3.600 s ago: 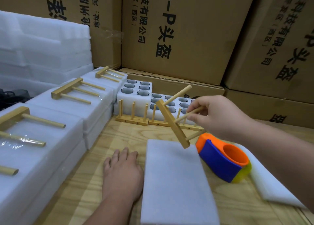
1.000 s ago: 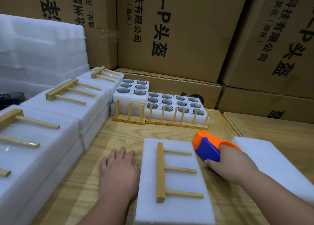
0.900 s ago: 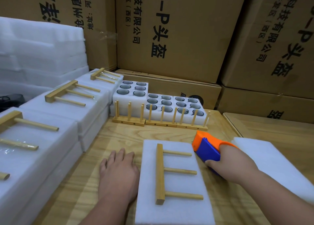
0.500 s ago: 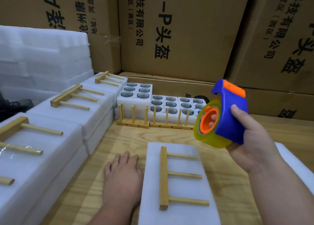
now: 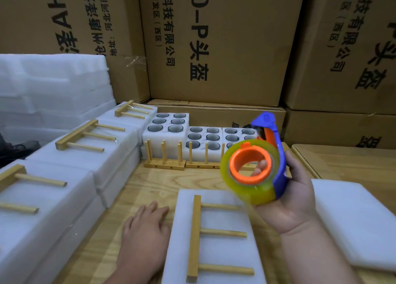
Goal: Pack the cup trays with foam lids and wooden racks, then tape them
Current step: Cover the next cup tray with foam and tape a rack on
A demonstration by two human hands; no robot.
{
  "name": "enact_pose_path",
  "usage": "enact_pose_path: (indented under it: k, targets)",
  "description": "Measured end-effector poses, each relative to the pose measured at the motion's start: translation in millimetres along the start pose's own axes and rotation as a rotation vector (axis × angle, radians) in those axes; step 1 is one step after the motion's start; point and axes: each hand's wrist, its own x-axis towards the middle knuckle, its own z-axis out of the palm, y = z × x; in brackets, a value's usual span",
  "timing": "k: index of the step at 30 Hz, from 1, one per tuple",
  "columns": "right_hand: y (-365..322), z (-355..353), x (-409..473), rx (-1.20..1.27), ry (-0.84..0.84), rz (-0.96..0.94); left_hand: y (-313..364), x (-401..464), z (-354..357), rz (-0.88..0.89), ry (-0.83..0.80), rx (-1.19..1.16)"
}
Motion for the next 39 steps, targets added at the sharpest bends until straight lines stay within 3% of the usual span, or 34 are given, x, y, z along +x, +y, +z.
enact_pose_path:
  k: [2, 5, 8, 10, 13, 17, 25, 35, 39]
  targets:
    - [2.5, -2.1, -2.8, -0.016, -0.059, 0.037, 1.4, 1.9, -8.1, -0.072, -0.040, -0.179]
    - [7.1, -2.8, -5.6, -0.081, -0.144, 0.065, 20.8, 3.8, -31.9, -0.232, 0.024, -0.693]
    - [9.9, 1.5, -7.5, -0.130, -0.188, 0.075, 51.0, 4.1, -61.6, -0.144, 0.143, -0.919]
    - [9.9, 4.4, -8.2, -0.163, -0.206, 0.079, 75.4, 1.5, -80.6, 0.018, 0.161, -0.996]
    - [8.4, 7.5, -11.6, -0.230, -0.231, 0.078, 108.3, -4.6, -107.3, 0.247, 0.085, -0.897]
    - [6.6, 12.4, -16.9, -0.314, -0.262, 0.100, 130.5, -5.2, -126.9, 0.314, -0.055, -0.718]
    - [5.4, 21.6, -21.2, -0.357, -0.304, 0.098, 138.2, -6.7, -126.4, 0.287, -0.066, -0.675]
    - [4.7, 26.0, -26.5, -0.506, -0.298, 0.151, 146.1, -8.2, -112.3, 0.146, 0.159, -0.756]
    - [3.5, 28.2, -26.6, -0.515, -0.315, 0.135, 146.4, -6.8, -112.6, 0.113, 0.166, -0.836]
